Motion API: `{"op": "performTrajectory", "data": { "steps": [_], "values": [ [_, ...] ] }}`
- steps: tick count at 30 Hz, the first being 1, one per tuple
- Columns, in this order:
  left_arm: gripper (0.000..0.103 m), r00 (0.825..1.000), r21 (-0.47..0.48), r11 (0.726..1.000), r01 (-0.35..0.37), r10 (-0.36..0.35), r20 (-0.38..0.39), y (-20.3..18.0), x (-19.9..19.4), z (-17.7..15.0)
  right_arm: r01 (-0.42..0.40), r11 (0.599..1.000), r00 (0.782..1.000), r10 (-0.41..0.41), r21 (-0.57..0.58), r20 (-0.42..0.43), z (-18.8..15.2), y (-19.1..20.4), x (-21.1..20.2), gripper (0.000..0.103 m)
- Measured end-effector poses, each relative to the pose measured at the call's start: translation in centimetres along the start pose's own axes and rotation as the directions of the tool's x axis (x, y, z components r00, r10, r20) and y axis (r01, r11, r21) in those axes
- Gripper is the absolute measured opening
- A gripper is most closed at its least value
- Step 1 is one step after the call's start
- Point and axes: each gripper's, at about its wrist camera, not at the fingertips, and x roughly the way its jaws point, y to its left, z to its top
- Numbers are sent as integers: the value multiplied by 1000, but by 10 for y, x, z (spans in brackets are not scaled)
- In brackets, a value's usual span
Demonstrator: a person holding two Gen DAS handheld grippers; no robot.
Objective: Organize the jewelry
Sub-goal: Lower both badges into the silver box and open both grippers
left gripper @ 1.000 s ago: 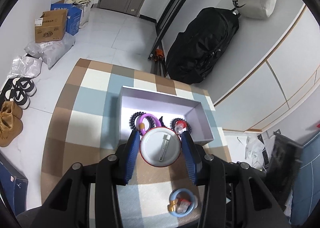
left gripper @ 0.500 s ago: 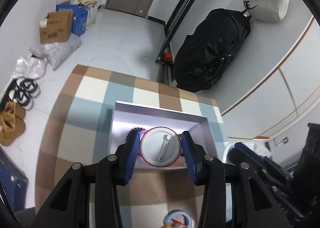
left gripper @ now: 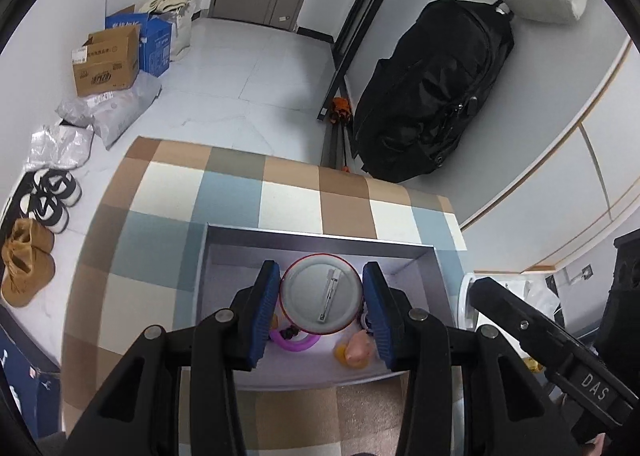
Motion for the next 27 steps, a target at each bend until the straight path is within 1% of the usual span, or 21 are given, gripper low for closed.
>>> {"op": "performTrajectory", "data": {
  "steps": [2, 5, 7, 10, 13, 16, 17, 18, 19, 21, 22, 23, 25, 27],
  "values": [
    [37, 1000, 7, 1000, 8, -8, -7, -1, 3, 1, 6, 1000, 1000, -6, 14, -9, 2, -3, 6, 24],
    [37, 1000, 21, 1000, -4, 4, -4, 0, 4, 3, 12, 999, 1000, -11, 35, -24, 4, -7, 13, 24],
    [37, 1000, 8, 1000, 2, -2, -13, 4, 7, 4, 18, 998, 999, -16, 52, -38, 5, -11, 18, 24],
    [37, 1000, 7, 1000, -3, 3, -25, 5, 11, 5, 3, 996, 998, 3, 93, -61, 5, -17, 25, 24],
    [37, 999, -22, 999, 29, -29, -28, 9, 11, 7, -30, 991, 996, 40, 134, -74, 4, -23, 28, 24],
    [38, 996, -56, 996, 67, -69, -50, 12, 14, 10, -25, 989, 998, 34, 147, -59, 4, -26, 27, 26],
    [38, 994, -57, 995, 84, -88, -61, 11, 16, 10, -39, 986, 997, 49, 159, -55, 4, -27, 26, 26],
    [38, 993, -55, 994, 93, -96, -71, 10, 17, 10, -50, 984, 997, 60, 169, -54, 4, -28, 26, 29],
    [38, 993, -47, 995, 90, -93, -68, 8, 16, 9, -47, 983, 997, 57, 175, -49, 4, -28, 24, 38],
    [48, 994, -20, 996, 85, -86, -66, 3, 15, 7, -56, 983, 998, 61, 175, -26, 4, -29, 19, 49],
    [59, 994, -12, 997, 81, -81, -67, 1, 14, 7, -52, 985, 998, 55, 167, -13, 5, -28, 16, 54],
    [63, 995, -6, 997, 81, -81, -65, -1, 13, 6, -49, 986, 999, 50, 161, 1, 6, -28, 12, 57],
    [63, 996, 1, 997, 74, -74, -58, -2, 9, 5, -59, 986, 998, 56, 157, 27, 7, -28, 5, 71],
    [63, 996, 4, 998, 67, -67, -51, -1, 5, 4, -57, 986, 998, 50, 155, 44, 7, -29, -1, 77]
  ]
}}
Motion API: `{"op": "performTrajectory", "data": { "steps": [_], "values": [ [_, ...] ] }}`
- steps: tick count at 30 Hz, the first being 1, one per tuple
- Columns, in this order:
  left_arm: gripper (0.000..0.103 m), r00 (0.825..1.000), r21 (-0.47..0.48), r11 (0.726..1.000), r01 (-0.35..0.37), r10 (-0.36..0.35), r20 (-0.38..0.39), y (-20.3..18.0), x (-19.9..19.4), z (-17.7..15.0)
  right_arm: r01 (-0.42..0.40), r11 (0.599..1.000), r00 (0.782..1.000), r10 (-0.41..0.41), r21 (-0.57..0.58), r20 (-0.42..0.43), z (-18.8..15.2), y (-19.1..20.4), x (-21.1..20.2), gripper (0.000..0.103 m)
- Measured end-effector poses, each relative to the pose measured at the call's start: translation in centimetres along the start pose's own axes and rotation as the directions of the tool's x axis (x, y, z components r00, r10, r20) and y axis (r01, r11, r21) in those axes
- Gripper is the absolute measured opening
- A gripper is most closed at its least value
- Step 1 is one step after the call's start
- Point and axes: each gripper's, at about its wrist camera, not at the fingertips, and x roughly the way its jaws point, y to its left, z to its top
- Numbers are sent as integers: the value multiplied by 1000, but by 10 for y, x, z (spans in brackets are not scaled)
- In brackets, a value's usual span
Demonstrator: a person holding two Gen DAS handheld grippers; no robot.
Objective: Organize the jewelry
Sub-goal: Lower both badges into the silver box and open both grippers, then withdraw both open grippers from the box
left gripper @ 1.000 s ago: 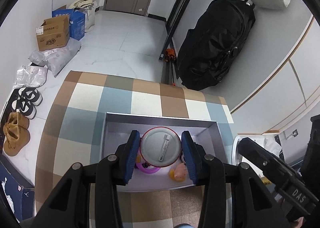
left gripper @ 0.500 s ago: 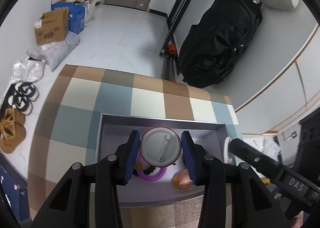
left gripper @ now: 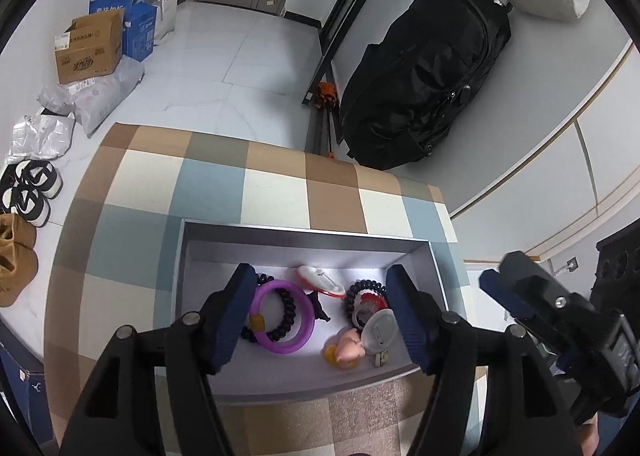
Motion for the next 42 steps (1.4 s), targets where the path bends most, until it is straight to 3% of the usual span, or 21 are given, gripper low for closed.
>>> {"op": "performTrajectory", "data": {
  "steps": [9, 12, 15, 21, 24, 27, 31, 42],
  "values": [
    [63, 994, 59, 998, -29, 23, 108, -4, -31, -12, 44, 997, 998, -42, -59, 43, -10, 6, -23, 94],
    [71, 992, 89, 996, -25, 13, 126, -6, -41, -24, 48, 996, 996, -41, -80, 84, -15, 7, -37, 102],
    [79, 991, 103, 994, -36, 22, 132, -4, -46, -37, 50, 995, 994, -42, -84, 98, -21, 3, -49, 102],
    [80, 997, 83, 996, -42, 36, 70, 5, -48, -58, 82, 993, 992, -73, -81, 101, -40, -7, -66, 103],
    [80, 998, 116, 992, -42, 36, 60, -1, -52, -70, 95, 991, 992, -86, -95, 97, -49, -10, -74, 103],
    [80, 1000, 123, 992, -4, 3, 13, -5, -51, -82, 121, 986, 990, -111, -111, 87, -55, -12, -78, 103],
    [80, 998, 164, 986, 28, -17, -63, -19, -42, -102, 130, 987, 990, -124, -92, 69, -60, -17, -79, 103],
    [80, 989, 226, 974, 29, 5, -147, -37, -31, -130, 191, 980, 981, -189, -64, 32, -66, -31, -82, 103]
  ]
}}
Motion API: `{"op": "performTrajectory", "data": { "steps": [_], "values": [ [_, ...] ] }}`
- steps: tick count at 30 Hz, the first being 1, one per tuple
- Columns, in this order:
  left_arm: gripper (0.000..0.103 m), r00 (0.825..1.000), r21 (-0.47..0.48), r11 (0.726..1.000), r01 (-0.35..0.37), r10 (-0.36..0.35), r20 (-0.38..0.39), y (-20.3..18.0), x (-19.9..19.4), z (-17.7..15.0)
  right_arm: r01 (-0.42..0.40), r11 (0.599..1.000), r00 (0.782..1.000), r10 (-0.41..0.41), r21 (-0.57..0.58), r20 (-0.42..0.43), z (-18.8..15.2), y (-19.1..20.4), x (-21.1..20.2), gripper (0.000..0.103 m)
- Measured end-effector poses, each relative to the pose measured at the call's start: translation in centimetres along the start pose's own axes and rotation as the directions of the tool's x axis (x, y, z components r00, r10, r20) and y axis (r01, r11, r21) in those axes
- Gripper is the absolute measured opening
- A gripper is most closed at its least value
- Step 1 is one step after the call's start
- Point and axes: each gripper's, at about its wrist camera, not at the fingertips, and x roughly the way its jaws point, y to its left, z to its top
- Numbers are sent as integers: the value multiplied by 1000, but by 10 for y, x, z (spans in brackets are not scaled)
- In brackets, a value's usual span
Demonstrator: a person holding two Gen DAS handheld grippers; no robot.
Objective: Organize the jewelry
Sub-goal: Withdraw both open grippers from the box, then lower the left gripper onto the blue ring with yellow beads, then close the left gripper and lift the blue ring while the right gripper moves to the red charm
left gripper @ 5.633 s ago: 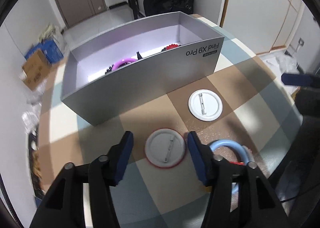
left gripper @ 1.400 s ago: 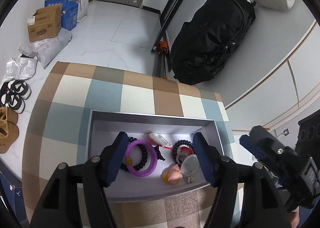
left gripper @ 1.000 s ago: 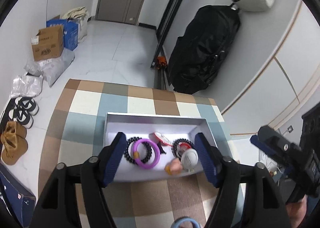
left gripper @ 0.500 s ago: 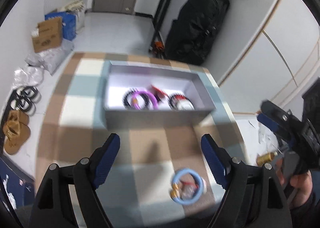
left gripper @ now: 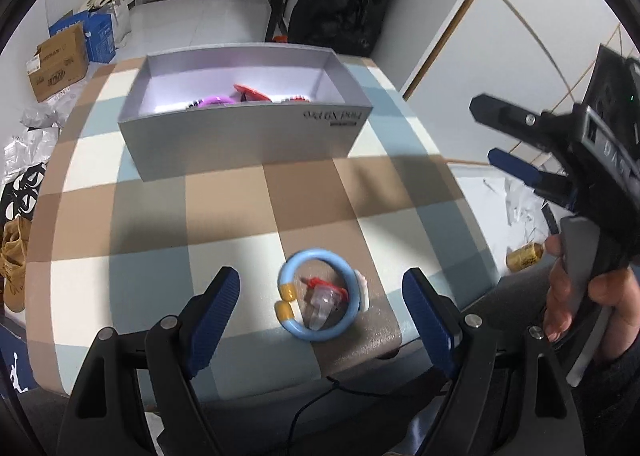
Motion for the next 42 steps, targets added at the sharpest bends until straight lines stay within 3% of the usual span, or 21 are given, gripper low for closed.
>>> {"op": "performTrajectory", "data": {
  "steps": [9, 14, 23, 27, 32, 42],
  "values": [
    [80, 999, 27, 999, -43, 44, -18, -10, 8, -5, 0, 1000, 1000, 0, -2, -10, -3, -2, -4, 103],
    [80, 997, 72, 997, -37, 42, -67, -16, 18, -6, -5, 1000, 1000, 4, -13, -19, -5, -1, -3, 103],
    [80, 979, 167, 972, -167, 184, -92, -25, 32, -13, -9, 1000, 1000, 9, -9, -21, -5, -2, -5, 103],
    [68, 986, 188, 974, -127, 144, -84, -30, 29, -14, -7, 1000, 1000, 7, -14, -24, -6, -1, -4, 103],
    [54, 982, 224, 962, -153, 173, -70, -33, 30, -15, -3, 1000, 1000, 3, -15, -30, -7, 0, -3, 103],
    [54, 995, 143, 987, -75, 85, -59, -21, 32, 2, 4, 999, 999, -5, -33, -37, -9, 5, 1, 103]
  ]
}}
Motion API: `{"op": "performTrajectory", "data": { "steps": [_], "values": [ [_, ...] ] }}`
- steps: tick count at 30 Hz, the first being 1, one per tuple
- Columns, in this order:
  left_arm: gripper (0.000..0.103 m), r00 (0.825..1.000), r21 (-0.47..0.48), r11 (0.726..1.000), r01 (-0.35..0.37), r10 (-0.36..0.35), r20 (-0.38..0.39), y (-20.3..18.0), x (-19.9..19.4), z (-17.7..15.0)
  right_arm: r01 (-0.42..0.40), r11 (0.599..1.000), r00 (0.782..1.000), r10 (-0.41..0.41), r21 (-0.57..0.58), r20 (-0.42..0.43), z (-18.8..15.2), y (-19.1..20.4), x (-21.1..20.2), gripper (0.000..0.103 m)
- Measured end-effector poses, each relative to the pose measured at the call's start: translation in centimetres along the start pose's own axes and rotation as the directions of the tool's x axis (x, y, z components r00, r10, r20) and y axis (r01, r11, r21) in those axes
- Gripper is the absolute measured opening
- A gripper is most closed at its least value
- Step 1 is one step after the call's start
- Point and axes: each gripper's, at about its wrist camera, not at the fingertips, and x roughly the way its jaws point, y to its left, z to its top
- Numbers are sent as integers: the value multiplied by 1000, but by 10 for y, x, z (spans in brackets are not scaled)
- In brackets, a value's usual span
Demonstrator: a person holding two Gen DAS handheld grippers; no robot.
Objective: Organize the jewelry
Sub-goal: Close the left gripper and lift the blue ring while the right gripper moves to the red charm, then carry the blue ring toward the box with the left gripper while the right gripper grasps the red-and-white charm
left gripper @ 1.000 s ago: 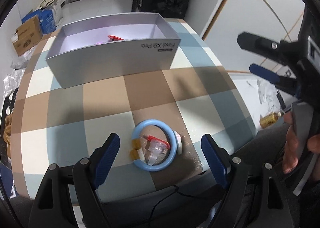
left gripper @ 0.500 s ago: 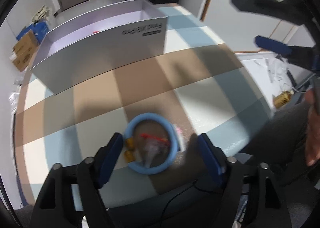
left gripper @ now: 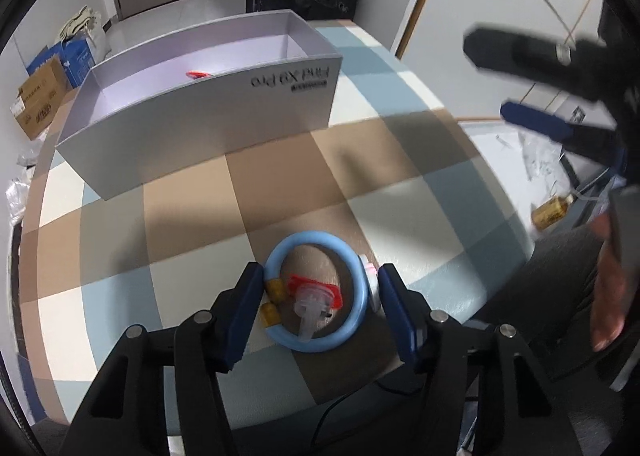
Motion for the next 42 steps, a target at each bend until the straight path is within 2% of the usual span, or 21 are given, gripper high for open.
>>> {"op": "performTrajectory", "data": {
  "steps": [3, 8, 11, 15, 22, 26, 28, 32, 33, 36, 41, 42],
  "values": [
    [54, 1000, -39, 999, 25, -24, 17, 7, 0, 6, 12, 1000, 1000, -12, -12, -3, 0, 0, 1, 103],
    [54, 993, -131, 985, 108, -101, 59, 21, -8, 13, 36, 999, 999, -36, 17, 13, 2, -9, -2, 103],
    [54, 985, -167, 974, 154, -138, 102, 28, -17, 16, 40, 999, 999, -40, 28, -6, 1, -12, 1, 103],
    [54, 971, -205, 956, 210, -179, 161, 38, -32, 18, 43, 999, 999, -43, -13, -32, -3, -5, 6, 103],
    [54, 960, -275, 934, 228, -168, 226, 57, -49, 16, 7, 995, 986, -24, -104, -165, -24, 12, 25, 103],
    [54, 953, -311, 921, 236, -157, 258, 74, -56, 14, -49, 983, 974, 8, -175, -227, -39, 27, 32, 100],
    [54, 952, -330, 912, 243, -159, 261, 81, -56, 11, -92, 981, 963, 45, -171, -264, -47, 34, 37, 91],
    [54, 951, -343, 904, 257, -174, 254, 87, -53, 11, -129, 969, 949, 60, -208, -308, -58, 50, 46, 81],
    [54, 951, -342, 902, 261, -179, 254, 88, -55, 11, -137, 963, 948, 59, -233, -314, -60, 56, 48, 73],
    [54, 956, -342, 907, 244, -166, 243, 88, -54, 9, -131, 955, 947, 42, -265, -319, -63, 66, 54, 67],
    [54, 957, -344, 906, 245, -170, 234, 91, -54, 7, -110, 951, 947, 12, -290, -320, -62, 81, 65, 47],
    [54, 957, -342, 907, 245, -171, 233, 92, -55, 6, -108, 949, 947, 8, -296, -321, -61, 83, 68, 40]
  ]
}}
